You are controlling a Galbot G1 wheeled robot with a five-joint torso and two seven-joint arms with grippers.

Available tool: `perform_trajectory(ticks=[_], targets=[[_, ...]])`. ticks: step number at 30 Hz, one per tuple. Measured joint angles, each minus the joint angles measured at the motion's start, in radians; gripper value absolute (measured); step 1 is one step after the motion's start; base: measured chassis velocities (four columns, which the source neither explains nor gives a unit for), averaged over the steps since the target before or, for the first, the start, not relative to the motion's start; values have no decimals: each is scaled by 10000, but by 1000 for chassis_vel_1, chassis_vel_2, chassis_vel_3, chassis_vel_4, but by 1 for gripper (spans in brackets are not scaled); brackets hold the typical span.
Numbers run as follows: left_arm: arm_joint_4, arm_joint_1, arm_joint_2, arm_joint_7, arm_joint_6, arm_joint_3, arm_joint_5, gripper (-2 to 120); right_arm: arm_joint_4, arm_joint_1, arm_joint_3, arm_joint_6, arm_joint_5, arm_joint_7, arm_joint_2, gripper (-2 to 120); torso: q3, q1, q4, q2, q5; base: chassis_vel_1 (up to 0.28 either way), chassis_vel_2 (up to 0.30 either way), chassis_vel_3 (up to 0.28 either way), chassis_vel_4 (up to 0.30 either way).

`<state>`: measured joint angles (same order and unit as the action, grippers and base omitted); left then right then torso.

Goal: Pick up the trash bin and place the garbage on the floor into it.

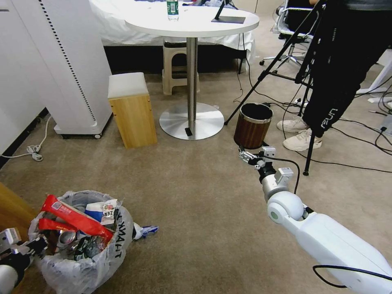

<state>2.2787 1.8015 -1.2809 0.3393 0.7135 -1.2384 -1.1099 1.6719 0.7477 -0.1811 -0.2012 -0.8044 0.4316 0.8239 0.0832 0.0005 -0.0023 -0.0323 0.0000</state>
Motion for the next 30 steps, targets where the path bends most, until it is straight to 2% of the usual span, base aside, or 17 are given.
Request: perform_trajectory(ticks=[15,30], targets=[[-446,165,-40,-44,-112,-457,-21,1,-210,91,-15,-2,82,-30,247,100,0,0,1,-1,-1,0,0,0,0],[-453,141,-35,-29,-150,-421,10,1,-329,188,37,-175,145,53,363,100,0,-1,-1,0,0,0,0,0,0]])
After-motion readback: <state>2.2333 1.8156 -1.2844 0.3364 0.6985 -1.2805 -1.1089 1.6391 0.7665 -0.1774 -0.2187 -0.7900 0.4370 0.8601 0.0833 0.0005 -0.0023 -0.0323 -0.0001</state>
